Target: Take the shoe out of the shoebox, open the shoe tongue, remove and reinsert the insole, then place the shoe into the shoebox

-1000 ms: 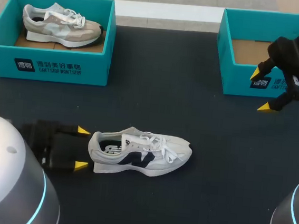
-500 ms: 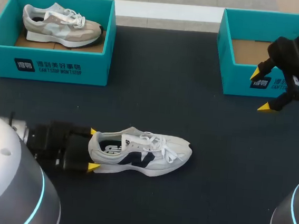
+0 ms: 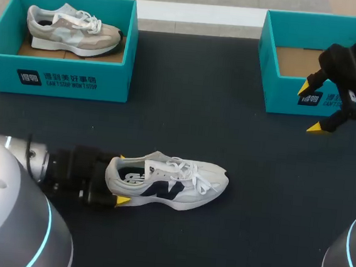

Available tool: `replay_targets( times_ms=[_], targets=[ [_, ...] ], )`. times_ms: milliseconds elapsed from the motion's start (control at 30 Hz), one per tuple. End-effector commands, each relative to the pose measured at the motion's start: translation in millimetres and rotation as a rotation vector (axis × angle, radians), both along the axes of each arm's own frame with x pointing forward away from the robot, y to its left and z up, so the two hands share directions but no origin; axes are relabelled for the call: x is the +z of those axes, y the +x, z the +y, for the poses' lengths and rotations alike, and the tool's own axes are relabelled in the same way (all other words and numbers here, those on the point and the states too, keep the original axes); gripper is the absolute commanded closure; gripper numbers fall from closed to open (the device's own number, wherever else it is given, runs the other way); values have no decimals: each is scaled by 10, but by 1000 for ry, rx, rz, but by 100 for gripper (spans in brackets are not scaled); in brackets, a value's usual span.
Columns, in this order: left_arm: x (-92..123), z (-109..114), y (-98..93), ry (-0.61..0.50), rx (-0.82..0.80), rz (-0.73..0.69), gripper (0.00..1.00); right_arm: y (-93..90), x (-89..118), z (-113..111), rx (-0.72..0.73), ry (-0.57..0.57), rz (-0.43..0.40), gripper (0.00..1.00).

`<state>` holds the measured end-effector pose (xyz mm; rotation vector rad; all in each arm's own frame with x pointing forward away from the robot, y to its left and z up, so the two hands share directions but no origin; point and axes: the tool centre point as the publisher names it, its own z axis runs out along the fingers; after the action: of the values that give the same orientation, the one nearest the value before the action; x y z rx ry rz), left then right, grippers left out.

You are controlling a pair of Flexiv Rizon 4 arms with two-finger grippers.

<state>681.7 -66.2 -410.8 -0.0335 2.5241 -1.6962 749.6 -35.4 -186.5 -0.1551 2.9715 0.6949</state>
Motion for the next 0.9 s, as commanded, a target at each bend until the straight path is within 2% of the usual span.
replay_targets(
  times_ms=[33, 100, 200, 267, 300, 333, 433, 467, 900],
  targets=[
    [-21, -57, 33, 7, 2, 2, 0, 12, -4, 9, 0, -3, 2, 0],
    [-30, -56, -10, 7, 3, 4, 0, 12, -4, 9, 0, -3, 2, 0],
    [-53, -62, 48, 12, 5, 5, 0, 12, -4, 9, 0, -3, 2, 0],
    [-60, -50, -3, 15, 4, 6, 29, 12, -4, 9, 0, -3, 2, 0],
    [-62, -46, -9, 16, 1, 7, 37, 12, -4, 9, 0, -3, 2, 0],
    [-62, -44, -11, 17, 0, 8, 54, 12, -4, 9, 0, -3, 2, 0],
    [-63, -32, -22, 21, -3, 7, 77, 12, -4, 9, 0, -3, 2, 0],
    [-63, -28, -23, 22, -3, 7, 100, 12, -4, 9, 0, -3, 2, 0],
    [-70, -16, -29, 38, -6, 16, 100, 12, -4, 9, 0, -3, 2, 0]
  ],
)
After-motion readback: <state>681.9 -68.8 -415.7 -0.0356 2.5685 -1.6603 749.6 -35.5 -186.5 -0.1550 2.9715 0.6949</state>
